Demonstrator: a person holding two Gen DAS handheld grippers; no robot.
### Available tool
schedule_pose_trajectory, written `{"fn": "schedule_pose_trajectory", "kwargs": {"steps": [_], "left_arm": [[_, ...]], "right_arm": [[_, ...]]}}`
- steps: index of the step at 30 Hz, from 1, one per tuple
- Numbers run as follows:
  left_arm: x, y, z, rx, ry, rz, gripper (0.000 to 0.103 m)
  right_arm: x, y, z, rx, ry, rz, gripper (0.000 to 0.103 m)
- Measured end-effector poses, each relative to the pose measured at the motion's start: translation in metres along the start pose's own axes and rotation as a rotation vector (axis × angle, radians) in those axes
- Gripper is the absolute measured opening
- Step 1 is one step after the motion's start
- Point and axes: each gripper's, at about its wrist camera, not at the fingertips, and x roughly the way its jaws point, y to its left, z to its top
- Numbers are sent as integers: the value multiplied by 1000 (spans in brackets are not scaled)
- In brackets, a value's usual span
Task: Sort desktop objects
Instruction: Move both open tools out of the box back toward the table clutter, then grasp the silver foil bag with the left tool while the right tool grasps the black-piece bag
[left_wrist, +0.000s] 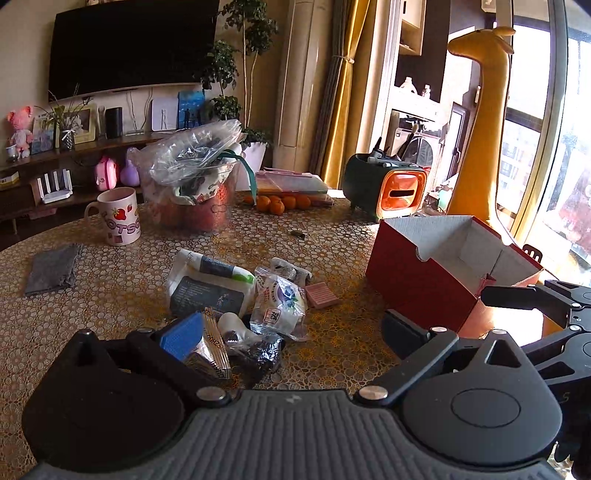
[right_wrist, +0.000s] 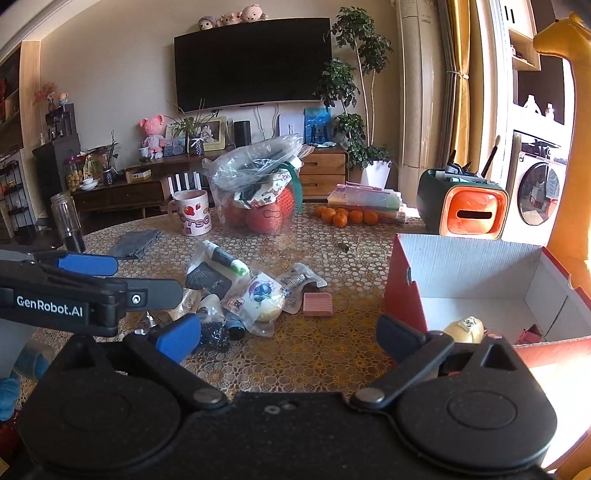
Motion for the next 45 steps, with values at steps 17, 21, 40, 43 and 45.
{"fn": "schedule_pose_trajectory", "kwargs": {"steps": [17,21,40,43,45], "left_arm": [[19,47,-19,-47,-3,118,103],[25,62,-22,-88,9,134,103],[68,88,-29,-117,54,166,102],[78,91,-30,-122,67,177,102],[84,94,-31,-120,73,189,102]], "right_arm": [[41,32,-7,-26,9,11,102],[50,39,-8,-20,-10,8,102],[109,61,-19,-69,55,16,102],[118,62,-23,-69,70,9,97],[126,63,-26,-62,86,-2,92]]}}
